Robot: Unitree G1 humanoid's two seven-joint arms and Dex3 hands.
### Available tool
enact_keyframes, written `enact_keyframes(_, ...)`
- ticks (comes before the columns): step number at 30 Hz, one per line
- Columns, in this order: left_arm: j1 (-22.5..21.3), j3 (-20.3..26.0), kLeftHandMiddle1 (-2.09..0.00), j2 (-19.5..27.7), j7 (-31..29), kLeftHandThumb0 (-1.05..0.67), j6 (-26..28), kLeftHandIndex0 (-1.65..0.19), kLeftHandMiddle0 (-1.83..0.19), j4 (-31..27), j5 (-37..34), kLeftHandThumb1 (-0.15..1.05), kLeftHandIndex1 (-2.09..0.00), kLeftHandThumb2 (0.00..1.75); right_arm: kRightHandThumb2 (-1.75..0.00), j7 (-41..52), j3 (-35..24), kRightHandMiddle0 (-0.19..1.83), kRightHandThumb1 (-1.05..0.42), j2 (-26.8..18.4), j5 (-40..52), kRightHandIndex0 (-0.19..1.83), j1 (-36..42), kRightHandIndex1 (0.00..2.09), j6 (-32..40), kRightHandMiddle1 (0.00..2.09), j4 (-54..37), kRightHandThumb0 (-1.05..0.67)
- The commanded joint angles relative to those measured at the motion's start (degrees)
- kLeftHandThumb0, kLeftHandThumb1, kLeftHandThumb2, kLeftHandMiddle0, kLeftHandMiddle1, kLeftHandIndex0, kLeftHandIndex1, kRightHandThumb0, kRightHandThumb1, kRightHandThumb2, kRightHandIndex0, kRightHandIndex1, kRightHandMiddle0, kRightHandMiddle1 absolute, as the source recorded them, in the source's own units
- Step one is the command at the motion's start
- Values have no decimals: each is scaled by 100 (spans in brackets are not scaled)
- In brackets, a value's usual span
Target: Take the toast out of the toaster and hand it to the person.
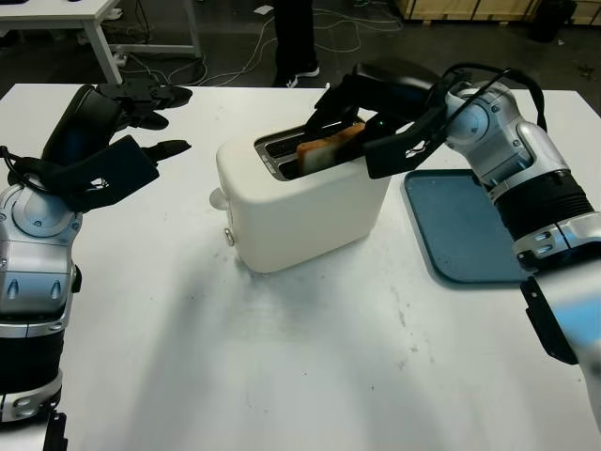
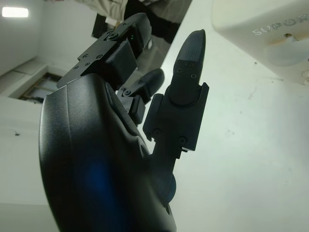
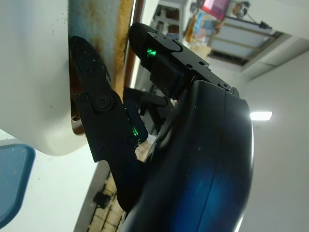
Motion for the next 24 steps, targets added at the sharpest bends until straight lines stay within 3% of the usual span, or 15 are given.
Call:
enact_keyframes(1,35,16,-76,-10,25,-45,-28,-71,-43,-5,-23,92,-1,10,0,55,72,93,-69,46,-48,62,78,104,-107,1,72,-45)
enact_keyframes(6,40,11,-75,11,17,-41,-46,-71,-42,0,-10,92,-1,10,0,244,76,99,-71,47,82,70,178,86,-170,4,75,-41)
enact_keyframes(10,42,12,-76,-10,16,-42,-5,-71,-41,-8,-25,92,-1,10,0,489,67,112,-74,43,181,87,293,54,-98,6,-37,-33)
enact_keyframes(13,55,16,-76,2,21,-43,-23,-71,-41,-9,-16,92,0,10,-2,644,69,111,-80,14,256,99,327,52,-131,5,-85,-26)
enact_keyframes(16,66,23,-76,3,19,-41,-53,-71,-42,3,-28,92,0,10,-1,791,139,118,-84,-32,215,95,301,71,-214,7,-88,-24)
enact_keyframes(19,69,20,-76,11,10,-40,-47,-70,-41,-9,-23,92,0,11,-1,939,219,124,-87,-63,146,90,259,114,-221,9,-89,-34)
enact_keyframes(24,70,25,-76,-11,18,-39,-30,-71,-41,-25,-37,92,0,10,-12,677,428,126,-92,-151,-139,100,174,147,-554,23,42,-53)
